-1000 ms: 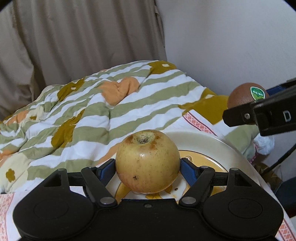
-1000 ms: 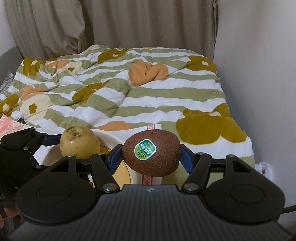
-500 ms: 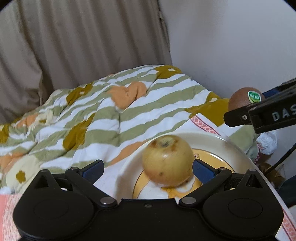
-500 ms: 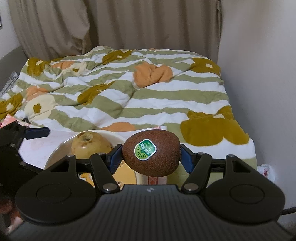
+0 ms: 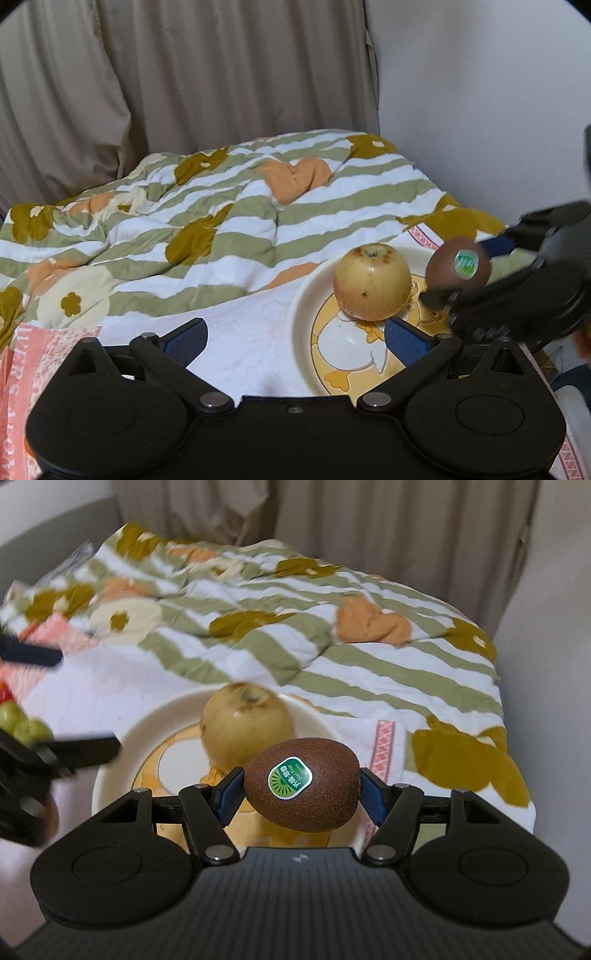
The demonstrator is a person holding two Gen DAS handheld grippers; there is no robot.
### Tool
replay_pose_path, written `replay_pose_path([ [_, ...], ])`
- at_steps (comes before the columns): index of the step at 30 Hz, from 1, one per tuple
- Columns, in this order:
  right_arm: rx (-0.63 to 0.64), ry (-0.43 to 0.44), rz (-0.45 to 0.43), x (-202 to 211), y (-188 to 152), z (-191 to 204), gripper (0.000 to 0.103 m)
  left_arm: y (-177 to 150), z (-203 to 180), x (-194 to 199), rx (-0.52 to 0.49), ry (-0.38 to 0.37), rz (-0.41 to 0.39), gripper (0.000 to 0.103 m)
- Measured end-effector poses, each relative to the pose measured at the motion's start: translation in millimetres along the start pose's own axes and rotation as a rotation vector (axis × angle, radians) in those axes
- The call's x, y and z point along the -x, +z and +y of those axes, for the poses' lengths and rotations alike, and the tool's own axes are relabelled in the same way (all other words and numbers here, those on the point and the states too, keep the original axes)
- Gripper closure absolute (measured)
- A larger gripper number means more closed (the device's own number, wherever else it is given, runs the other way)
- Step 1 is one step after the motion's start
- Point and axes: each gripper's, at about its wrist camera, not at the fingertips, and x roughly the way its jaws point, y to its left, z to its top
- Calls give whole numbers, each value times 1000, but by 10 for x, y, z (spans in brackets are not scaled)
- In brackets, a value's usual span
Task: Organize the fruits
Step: 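Release the pear and kiwi into the bowl, opening both tools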
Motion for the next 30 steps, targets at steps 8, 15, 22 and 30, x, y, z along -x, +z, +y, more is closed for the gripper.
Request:
replay_pose_path([
  [8, 97, -11, 26, -217, -119, 141, 22, -61, 56, 138, 23, 13, 2, 0],
  [15, 127, -65, -18, -156, -153, 182, 0, -98, 146, 234, 69, 23, -9, 0],
  [22, 13, -43, -30, 54, -183, 32, 0, -128, 120, 383, 83, 33, -15, 0],
  [30, -96, -56, -63, 673, -181, -71, 0, -133, 72, 805, 121, 39, -73, 0],
])
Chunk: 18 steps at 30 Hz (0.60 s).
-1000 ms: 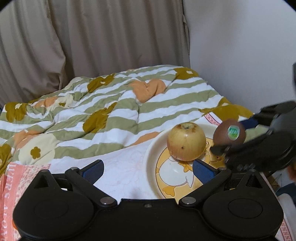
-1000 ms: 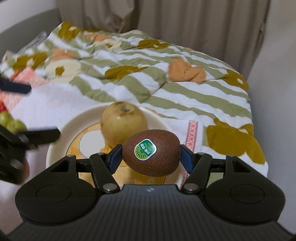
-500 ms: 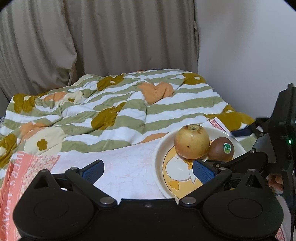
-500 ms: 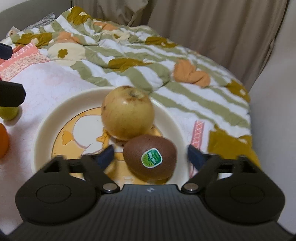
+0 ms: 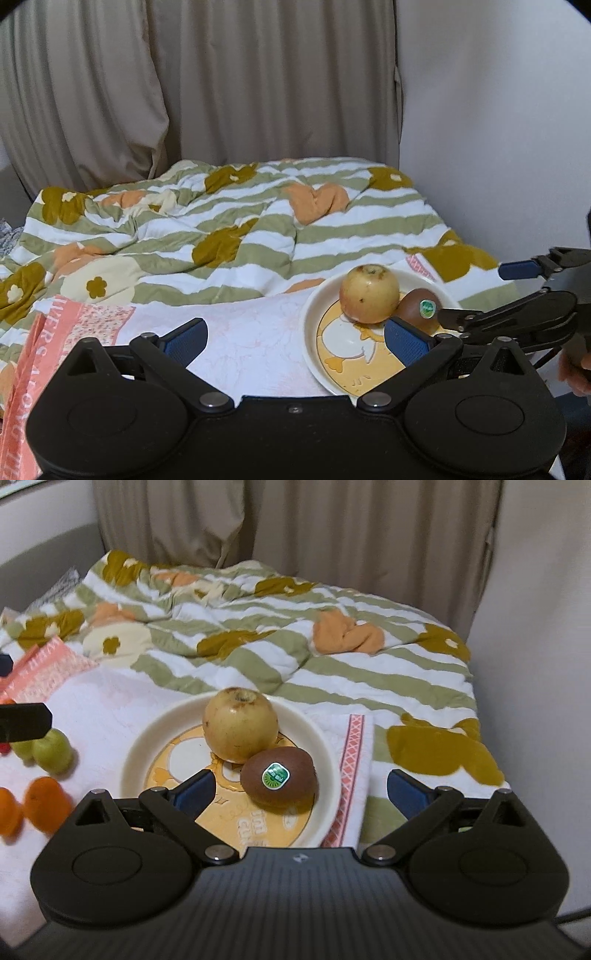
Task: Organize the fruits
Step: 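Release the pear and kiwi into the bowl, opening both tools, then move both tools back toward the remaining fruits on the cloth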
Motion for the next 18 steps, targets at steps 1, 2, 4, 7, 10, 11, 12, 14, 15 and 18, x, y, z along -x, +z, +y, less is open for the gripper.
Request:
replay_pose_path([
  [1, -6, -7, -2, 93, 3, 5, 0, -7, 9, 90, 15, 5, -12, 0],
  [2, -13, -14, -5, 197, 7, 11, 0, -9, 24, 162, 29, 6, -19, 0],
  [4, -31, -15, -22, 412, 3, 27, 0, -33, 53, 335, 57, 5, -39, 0],
  [7, -51, -18, -32, 692, -14, 83, 0, -98, 77, 603, 75, 22, -68, 0],
  [10, -45, -8, -39, 922, -41, 176, 0, -201, 125, 885, 94, 43, -93, 0],
  [11, -42, -6, -45, 999, -46, 219, 0, -239, 143, 954, 100, 50, -98, 0],
  [12, -41, 2, -49, 1072, -54, 262, 0, -281, 171, 1035, 109, 59, -100, 0],
  [14, -45, 21, -51, 1191, -76, 342, 0, -357, 235, 1166, 124, 81, -97, 0],
  [15, -49, 31, -53, 1252, -81, 389, 0, -393, 268, 1228, 128, 93, -97, 0],
  [18, -56, 58, -64, 1389, -93, 527, 0, -504, 396, 1401, 138, 131, -100, 0],
])
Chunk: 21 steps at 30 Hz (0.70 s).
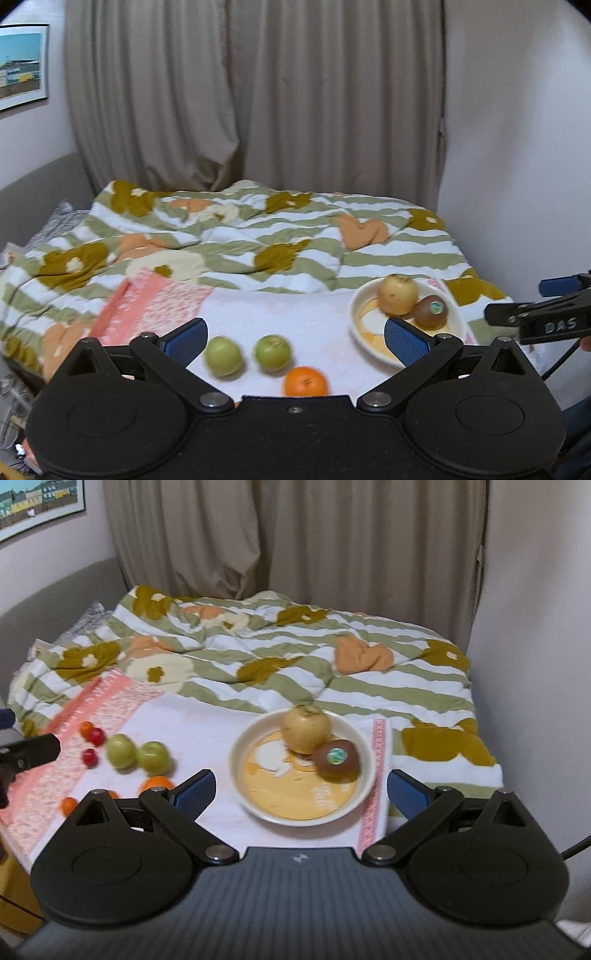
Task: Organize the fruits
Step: 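Move both tools back toward the remaining fruits on the cloth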
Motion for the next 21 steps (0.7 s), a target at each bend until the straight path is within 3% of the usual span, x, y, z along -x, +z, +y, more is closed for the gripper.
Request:
replay_pose_path([
  [10, -22, 64, -25, 176, -40, 710, 0, -145, 798, 247, 25, 95, -23, 0],
  [21, -91, 24, -8, -72, -20, 1627, 0, -178, 1706, 41, -37, 50, 2, 0],
])
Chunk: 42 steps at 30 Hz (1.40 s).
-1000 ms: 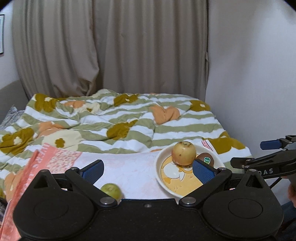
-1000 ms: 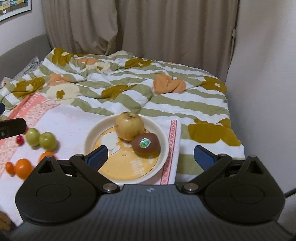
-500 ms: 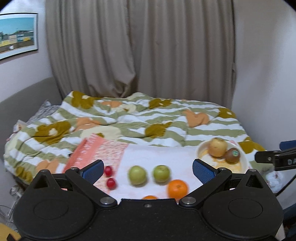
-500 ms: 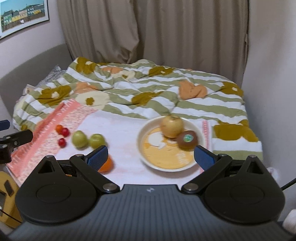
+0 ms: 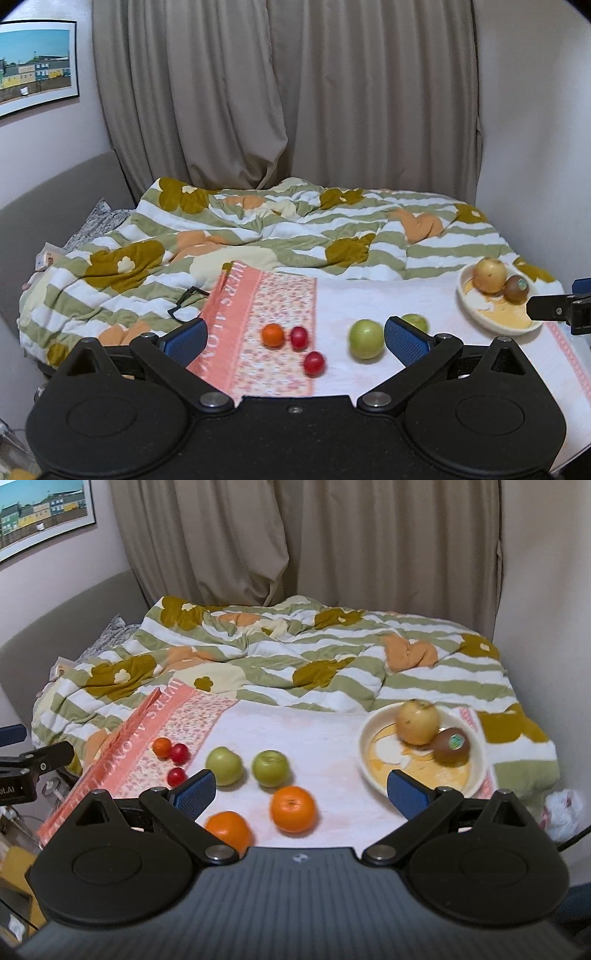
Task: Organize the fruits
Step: 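Move both tools back toward the remaining fruits on the cloth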
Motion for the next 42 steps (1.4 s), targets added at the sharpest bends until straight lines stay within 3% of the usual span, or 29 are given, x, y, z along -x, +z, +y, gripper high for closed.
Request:
replay_pose_path([
  [10, -88, -74, 37, -578, -44, 629, 0, -63, 651, -677, -57, -85, 71, 2],
  [17, -133, -135, 92, -1086, -82, 852, 0, -92, 864, -1278, -100, -143, 134, 2],
  [28, -162, -155, 158, -1667, -94, 957, 0, -158, 830, -2033, -173, -179, 235, 8],
  [31, -183, -149, 172, -1769, -108, 944, 0, -193, 791, -2189, -187, -197, 271, 20],
  [36, -206, -136, 195, -1890, -125, 920, 2, -241, 716, -2357, -211, -223, 301, 24],
  [42, -218, -113, 212, -1997, -122, 923, 7, -255, 618, -2474, -233, -247, 310, 36],
])
